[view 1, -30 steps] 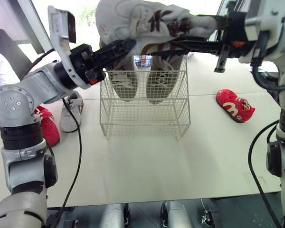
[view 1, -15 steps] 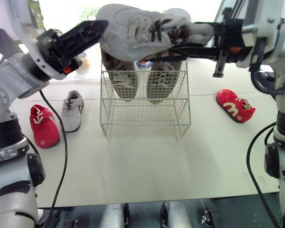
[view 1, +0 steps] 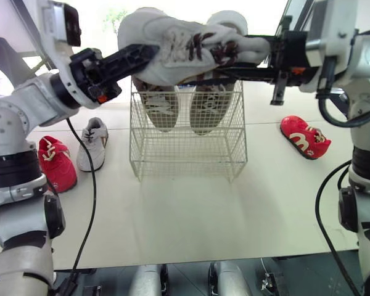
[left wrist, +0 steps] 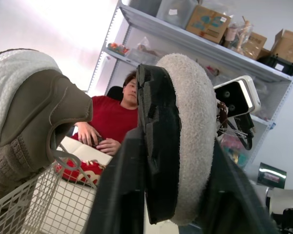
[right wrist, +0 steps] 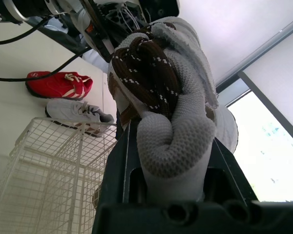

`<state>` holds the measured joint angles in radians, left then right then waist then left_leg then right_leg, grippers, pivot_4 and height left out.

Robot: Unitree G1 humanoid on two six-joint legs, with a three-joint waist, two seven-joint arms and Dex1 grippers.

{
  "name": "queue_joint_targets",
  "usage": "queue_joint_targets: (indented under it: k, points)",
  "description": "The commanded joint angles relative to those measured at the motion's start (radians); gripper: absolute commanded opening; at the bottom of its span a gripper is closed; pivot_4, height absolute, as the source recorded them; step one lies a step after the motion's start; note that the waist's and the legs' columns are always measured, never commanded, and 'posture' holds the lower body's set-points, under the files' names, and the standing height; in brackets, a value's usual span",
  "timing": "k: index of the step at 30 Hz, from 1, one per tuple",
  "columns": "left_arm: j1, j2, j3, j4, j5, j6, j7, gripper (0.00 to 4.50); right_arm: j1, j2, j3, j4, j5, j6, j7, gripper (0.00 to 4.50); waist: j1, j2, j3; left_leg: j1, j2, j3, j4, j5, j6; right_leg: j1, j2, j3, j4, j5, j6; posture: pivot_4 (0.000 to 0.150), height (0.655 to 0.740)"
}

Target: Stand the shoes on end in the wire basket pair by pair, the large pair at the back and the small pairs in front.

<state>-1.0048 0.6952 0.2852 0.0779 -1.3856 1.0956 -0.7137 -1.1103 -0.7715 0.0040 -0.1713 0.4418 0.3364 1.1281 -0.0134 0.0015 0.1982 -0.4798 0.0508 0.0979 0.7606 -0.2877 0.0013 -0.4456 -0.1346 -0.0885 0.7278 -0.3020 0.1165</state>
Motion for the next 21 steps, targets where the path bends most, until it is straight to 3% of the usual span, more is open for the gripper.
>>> queue_joint_targets:
  k: [1,2,4,7,10,13,16,21]
  points:
    - [-0.015,-0.021,0.051,-0.013,-0.042,-0.004,0.034,0.28,0.006,-0.007,-0.043,-0.029,0.023,0.019,-0.025,1.51,0.002,0.0,0.0,0.0,0.0,0.0,0.0,0.0,0.0,0.0,0.0,0.0,0.0,0.0,0.0,0.15,0.6675]
    - [-0.009,-0.038,0.072,-0.015,-0.069,-0.01,0.063,0.28,0.015,-0.011,-0.07,-0.021,0.044,0.053,-0.045,1.8,0.003,0.0,0.0,0.0,0.0,0.0,0.0,0.0,0.0,0.0,0.0,0.0,0.0,0.0,0.0,0.15,0.6675]
    - [0.024,-0.117,0.136,-0.047,-0.175,-0.067,0.193,0.28,0.042,0.012,-0.227,0.031,0.16,0.172,-0.174,2.83,0.008,-0.001,0.0,0.0,0.0,0.0,0.0,0.0,0.0,0.001,0.0,0.0,0.0,0.0,0.0,0.15,0.6675]
    - [0.075,-0.278,0.196,-0.142,-0.288,-0.213,0.409,0.28,0.132,0.131,-0.468,0.025,0.44,0.337,-0.44,4.34,0.012,-0.006,-0.001,0.0,0.001,-0.006,0.002,0.0,0.0,0.003,-0.001,-0.001,0.0,0.0,0.0,0.15,0.6675]
    - [0.098,-0.392,0.198,-0.225,-0.334,-0.322,0.531,0.28,0.212,0.299,-0.551,-0.062,0.709,0.4,-0.685,4.43,0.018,-0.007,-0.001,0.0,0.001,-0.009,0.004,0.0,0.0,0.004,-0.002,-0.002,0.0,0.0,0.0,0.15,0.6675]
    - [0.112,-0.476,0.162,-0.292,-0.327,-0.394,0.572,0.28,0.244,0.491,-0.533,-0.131,0.904,0.369,-0.914,4.43,0.012,-0.006,-0.001,0.0,0.0,-0.007,0.004,0.0,0.0,0.003,-0.001,-0.002,0.003,0.0,-0.001,0.15,0.6675]
    - [0.119,-0.526,0.132,-0.295,-0.298,-0.434,0.563,0.28,0.231,0.621,-0.42,-0.165,0.894,0.347,-0.994,4.43,0.004,-0.006,-0.001,-0.001,0.0,-0.006,0.004,0.0,0.0,0.001,0.0,-0.001,0.004,0.0,-0.001,0.15,0.6675]
    - [0.134,-0.532,0.081,-0.294,-0.273,-0.437,0.535,0.28,0.188,0.68,-0.327,-0.155,0.849,0.289,-1.021,4.43,0.006,-0.006,-0.001,-0.004,-0.001,-0.005,0.005,-0.001,0.001,-0.001,0.0,-0.002,0.004,0.0,0.0,0.15,0.6675]
